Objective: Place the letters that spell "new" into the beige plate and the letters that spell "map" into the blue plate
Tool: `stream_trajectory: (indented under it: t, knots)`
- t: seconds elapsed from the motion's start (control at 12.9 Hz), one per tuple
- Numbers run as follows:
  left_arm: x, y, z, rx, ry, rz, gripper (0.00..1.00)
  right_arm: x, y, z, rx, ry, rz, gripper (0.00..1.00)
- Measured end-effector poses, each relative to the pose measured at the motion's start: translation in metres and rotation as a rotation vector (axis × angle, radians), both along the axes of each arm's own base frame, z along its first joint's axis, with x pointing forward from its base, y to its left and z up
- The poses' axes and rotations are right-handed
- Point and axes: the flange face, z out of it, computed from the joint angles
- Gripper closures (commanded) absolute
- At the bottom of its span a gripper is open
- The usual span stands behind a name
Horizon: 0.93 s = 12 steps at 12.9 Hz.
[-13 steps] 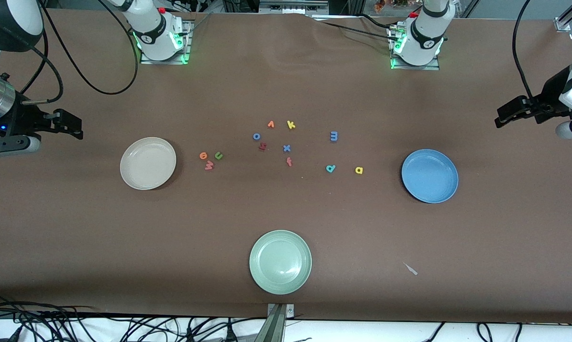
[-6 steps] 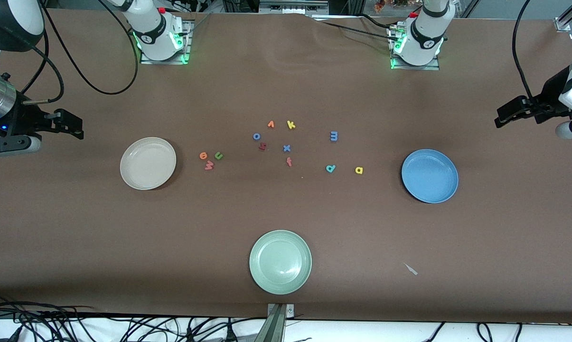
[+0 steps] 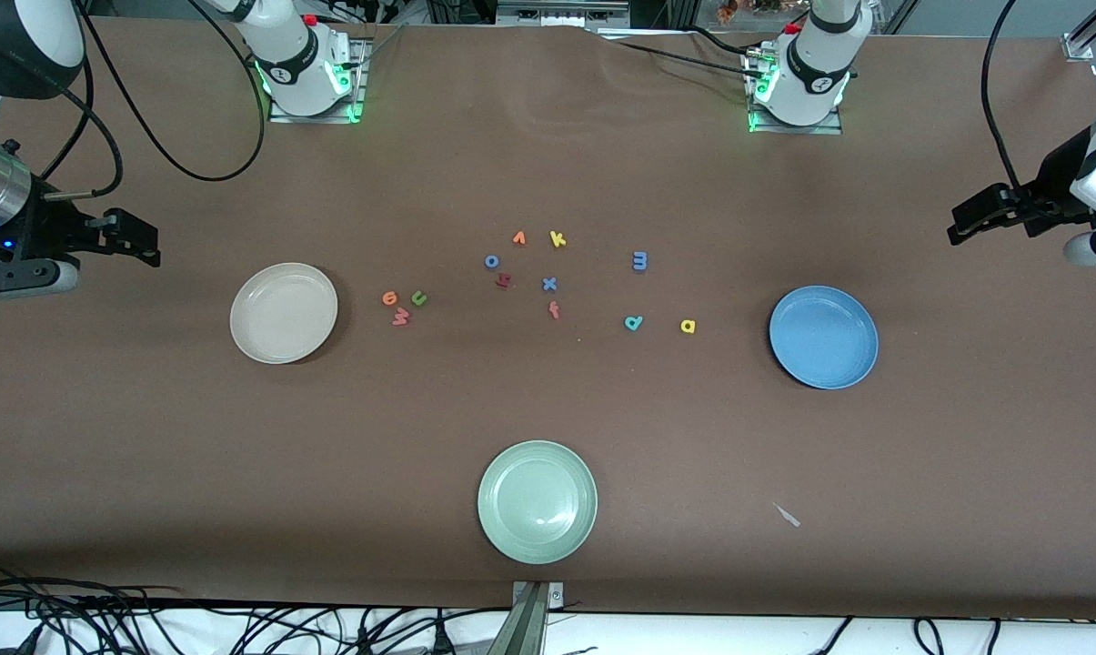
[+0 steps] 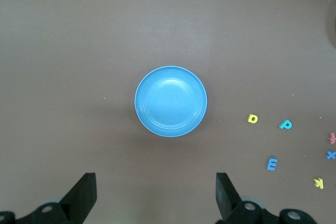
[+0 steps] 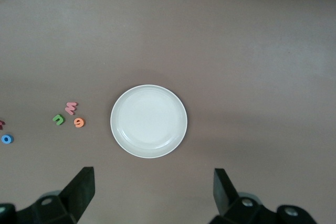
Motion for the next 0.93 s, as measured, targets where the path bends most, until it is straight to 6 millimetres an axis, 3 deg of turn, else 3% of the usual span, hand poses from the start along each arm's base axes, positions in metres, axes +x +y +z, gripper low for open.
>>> stream_trajectory:
  t: [0.93]
  knots:
    - [0.0000,0.0000,-0.0001,0.000,0.000,0.000,0.00,-0.0009,-0.0006,-0.0013,-0.001,0.010,-0.001,0.00]
